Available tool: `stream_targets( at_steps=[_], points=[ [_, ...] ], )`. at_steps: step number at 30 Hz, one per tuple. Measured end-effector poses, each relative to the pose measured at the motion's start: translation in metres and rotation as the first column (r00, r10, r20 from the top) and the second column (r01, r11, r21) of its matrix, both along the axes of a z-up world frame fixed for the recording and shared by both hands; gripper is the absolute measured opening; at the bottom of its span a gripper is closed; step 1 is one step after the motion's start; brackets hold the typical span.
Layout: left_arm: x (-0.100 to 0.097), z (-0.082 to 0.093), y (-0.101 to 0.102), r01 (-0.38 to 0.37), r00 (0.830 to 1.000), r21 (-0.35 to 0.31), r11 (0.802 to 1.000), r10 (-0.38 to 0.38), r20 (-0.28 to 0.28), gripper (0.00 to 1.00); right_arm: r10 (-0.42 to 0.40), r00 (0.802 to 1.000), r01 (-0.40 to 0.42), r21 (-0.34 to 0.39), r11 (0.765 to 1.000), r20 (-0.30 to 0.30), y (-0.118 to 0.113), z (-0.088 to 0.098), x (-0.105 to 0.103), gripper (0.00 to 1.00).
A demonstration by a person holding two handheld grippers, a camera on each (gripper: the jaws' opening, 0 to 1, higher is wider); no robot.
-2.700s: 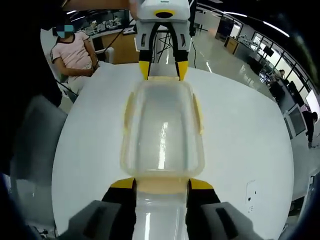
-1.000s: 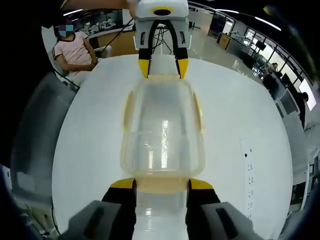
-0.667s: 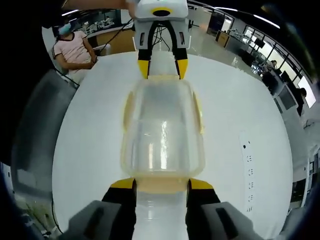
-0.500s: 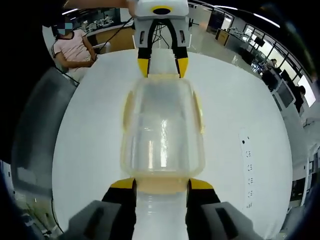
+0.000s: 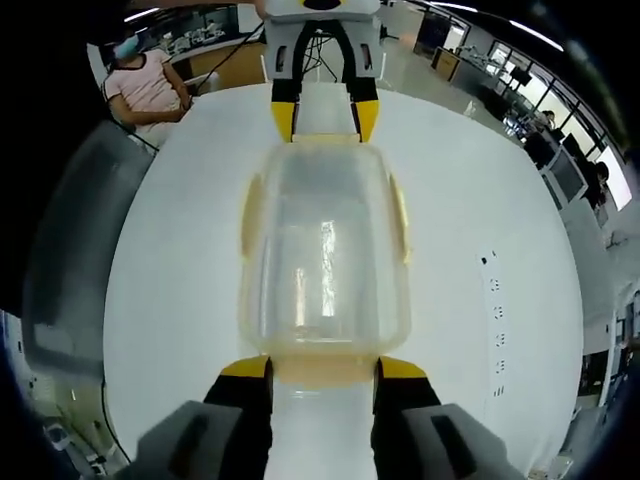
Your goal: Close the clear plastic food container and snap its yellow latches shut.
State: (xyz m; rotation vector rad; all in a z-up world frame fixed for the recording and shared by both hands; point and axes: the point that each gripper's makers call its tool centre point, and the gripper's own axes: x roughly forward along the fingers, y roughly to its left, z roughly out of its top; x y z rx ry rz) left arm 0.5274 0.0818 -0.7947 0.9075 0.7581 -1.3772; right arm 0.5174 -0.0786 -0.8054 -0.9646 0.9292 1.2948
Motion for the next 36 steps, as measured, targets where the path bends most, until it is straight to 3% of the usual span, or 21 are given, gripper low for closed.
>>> stream_targets(
  at_steps=[22, 36],
  points=[
    [-0.011, -0.010, -0.032, -0.015, 0.999, -0.013, 1.000, 0.015, -0.038, 0.36, 0.004, 1.000, -0.006, -0.048, 0.999, -0.024, -0.032, -0.009, -0.008, 0.36],
    [-0.013, -0.029, -0.032, -0.013, 0.998, 0.017, 1.000, 0.014, -0.064, 0.36, 0.020, 0.999, -0.023, -0.070, 0.997, -0.045, -0.034, -0.026, -0.013, 0.36]
  ],
)
